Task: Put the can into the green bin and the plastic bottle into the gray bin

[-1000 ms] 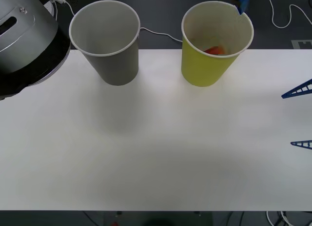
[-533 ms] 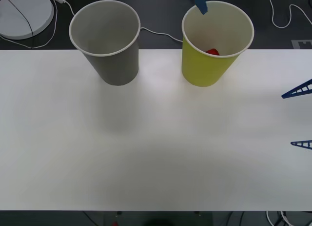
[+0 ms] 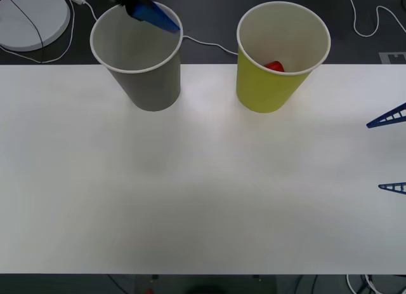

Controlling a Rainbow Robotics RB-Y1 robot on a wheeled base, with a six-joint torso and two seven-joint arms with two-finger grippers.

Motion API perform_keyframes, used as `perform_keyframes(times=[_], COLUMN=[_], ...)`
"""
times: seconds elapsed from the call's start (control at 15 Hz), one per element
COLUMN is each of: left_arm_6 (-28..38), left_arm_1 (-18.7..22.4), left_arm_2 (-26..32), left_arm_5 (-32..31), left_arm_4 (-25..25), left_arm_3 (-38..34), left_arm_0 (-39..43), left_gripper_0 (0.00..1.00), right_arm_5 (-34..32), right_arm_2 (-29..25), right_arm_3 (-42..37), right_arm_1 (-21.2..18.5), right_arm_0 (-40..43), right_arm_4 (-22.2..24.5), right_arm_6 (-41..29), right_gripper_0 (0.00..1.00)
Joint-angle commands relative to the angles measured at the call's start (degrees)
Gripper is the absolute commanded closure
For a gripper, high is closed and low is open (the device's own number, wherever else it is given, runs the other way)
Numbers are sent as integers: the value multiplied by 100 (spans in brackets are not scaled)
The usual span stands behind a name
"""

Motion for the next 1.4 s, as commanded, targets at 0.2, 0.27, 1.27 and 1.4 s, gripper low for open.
perform_keyframes(times=[0.2,0.27,1.27,1.4], left_arm_6=[-1049,-1383,-4380,-4635], left_arm_1=[837,943,1356,1356], left_arm_2=[381,671,4722,5004], left_arm_5=[-113,-201,-711,-790], left_arm_4=[512,512,617,820], left_arm_3=[0,0,-2364,-2470], left_arm_0=[829,1154,6190,6621], left_gripper_0=[0,0,0,0], right_arm_5=[0,0,0,0], right_arm_2=[0,0,0,0], right_arm_3=[0,0,0,0], right_arm_1=[0,0,0,0], right_arm_0=[0,0,0,0], right_arm_4=[0,0,0,0], right_arm_6=[0,0,0,0], right_gripper_0=[0,0,0,0])
